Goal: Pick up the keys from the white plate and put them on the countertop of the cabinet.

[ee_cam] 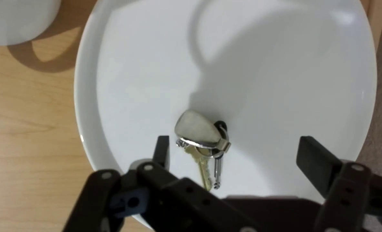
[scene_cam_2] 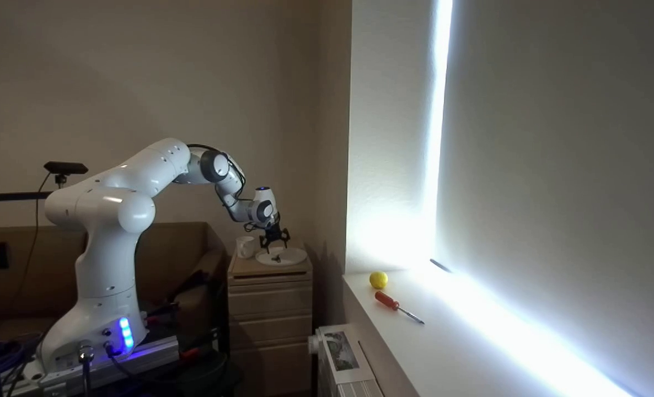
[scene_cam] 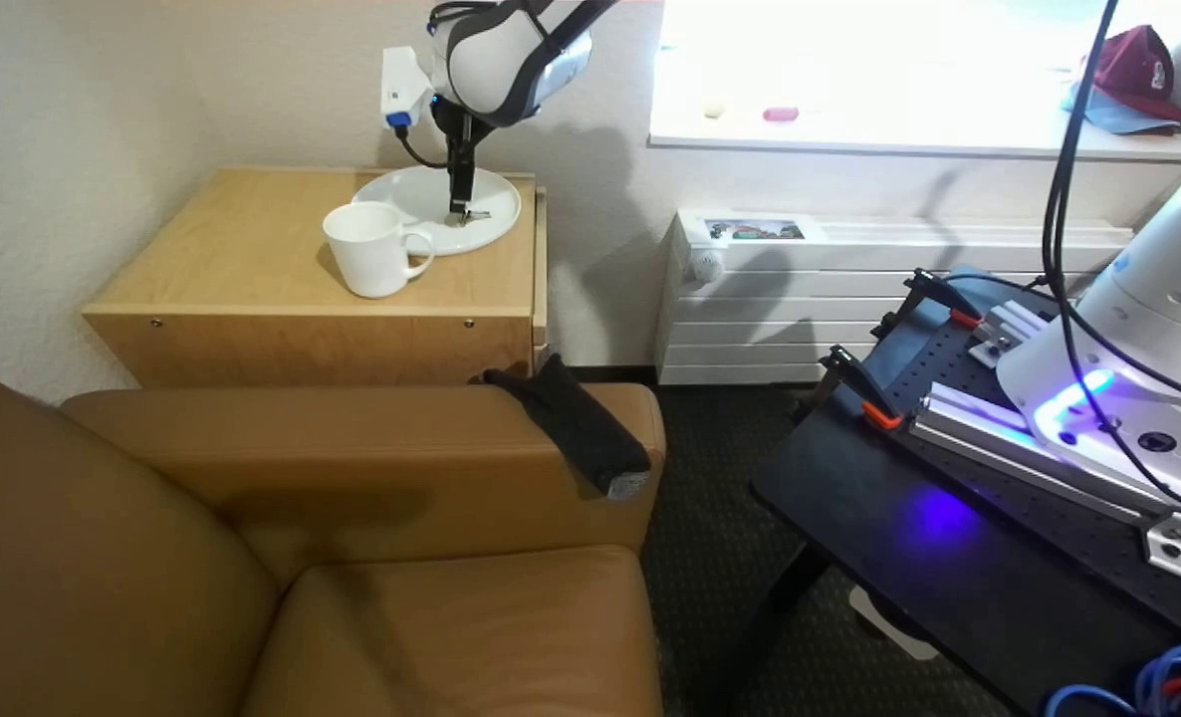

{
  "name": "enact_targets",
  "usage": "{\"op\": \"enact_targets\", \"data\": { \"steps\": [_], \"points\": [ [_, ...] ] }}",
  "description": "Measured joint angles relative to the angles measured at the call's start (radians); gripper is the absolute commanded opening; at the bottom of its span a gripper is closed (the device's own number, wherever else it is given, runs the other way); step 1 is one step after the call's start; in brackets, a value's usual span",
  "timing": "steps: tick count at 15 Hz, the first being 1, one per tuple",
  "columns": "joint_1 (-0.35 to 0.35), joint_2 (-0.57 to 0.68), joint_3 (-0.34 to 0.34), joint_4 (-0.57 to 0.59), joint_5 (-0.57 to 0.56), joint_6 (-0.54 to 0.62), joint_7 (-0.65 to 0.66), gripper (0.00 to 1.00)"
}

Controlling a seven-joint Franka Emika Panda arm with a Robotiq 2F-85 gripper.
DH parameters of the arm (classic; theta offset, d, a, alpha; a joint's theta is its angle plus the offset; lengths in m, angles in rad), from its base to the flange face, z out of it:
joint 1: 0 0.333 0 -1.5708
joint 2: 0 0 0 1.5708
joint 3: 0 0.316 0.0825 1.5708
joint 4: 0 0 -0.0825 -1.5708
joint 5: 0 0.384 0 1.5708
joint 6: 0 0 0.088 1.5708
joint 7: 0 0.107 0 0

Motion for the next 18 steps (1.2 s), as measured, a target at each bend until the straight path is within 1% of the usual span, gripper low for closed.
{"op": "enact_targets", "data": {
  "steps": [2, 4, 9, 15, 16, 17, 18],
  "points": [
    [-0.005, 0.0, 0.008, 0.0, 0.009, -0.023, 0.0, 1.0],
    [-0.019, 0.003, 0.02, 0.004, 0.043, -0.054, 0.001, 1.0],
    [-0.066, 0.032, 0.05, 0.044, 0.103, -0.061, 0.002, 1.0],
    [-0.06, 0.07, 0.065, 0.066, 0.104, -0.069, 0.002, 1.0],
    [-0.057, 0.077, 0.066, 0.07, 0.104, -0.072, 0.002, 0.75],
    [-0.053, 0.082, 0.066, 0.074, 0.103, -0.072, 0.002, 0.74],
    [-0.051, 0.084, 0.066, 0.077, 0.102, -0.072, 0.002, 0.67]
  ]
}}
